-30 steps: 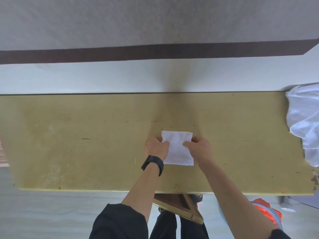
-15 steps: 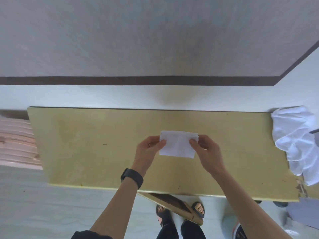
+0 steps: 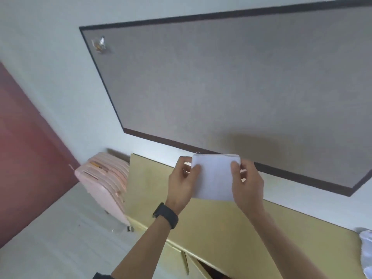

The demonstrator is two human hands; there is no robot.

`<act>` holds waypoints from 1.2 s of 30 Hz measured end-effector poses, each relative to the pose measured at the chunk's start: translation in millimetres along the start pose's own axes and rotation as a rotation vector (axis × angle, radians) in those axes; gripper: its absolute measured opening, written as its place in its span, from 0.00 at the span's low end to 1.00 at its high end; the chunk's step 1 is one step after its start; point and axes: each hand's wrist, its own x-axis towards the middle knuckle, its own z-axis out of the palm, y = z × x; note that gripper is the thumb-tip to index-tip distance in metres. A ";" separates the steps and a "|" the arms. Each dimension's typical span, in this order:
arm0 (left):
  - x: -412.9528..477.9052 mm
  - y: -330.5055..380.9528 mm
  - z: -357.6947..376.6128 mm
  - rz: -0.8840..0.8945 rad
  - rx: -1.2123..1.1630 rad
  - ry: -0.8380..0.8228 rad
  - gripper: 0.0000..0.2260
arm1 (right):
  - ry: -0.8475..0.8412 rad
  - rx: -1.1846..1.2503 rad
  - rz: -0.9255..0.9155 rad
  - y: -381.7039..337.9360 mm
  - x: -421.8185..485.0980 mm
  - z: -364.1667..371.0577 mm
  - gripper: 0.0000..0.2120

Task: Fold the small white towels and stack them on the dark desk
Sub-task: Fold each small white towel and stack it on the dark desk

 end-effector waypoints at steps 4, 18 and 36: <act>-49.8 20.8 -35.2 0.048 0.081 0.248 0.06 | -0.142 0.030 -0.088 -34.1 -33.2 15.7 0.10; -309.1 28.6 -226.7 -0.140 0.119 0.963 0.07 | -0.868 0.305 -0.202 -160.4 -258.6 122.1 0.07; -740.5 62.8 -508.1 -0.222 0.276 1.642 0.08 | -1.474 0.583 -0.415 -396.6 -736.3 201.9 0.03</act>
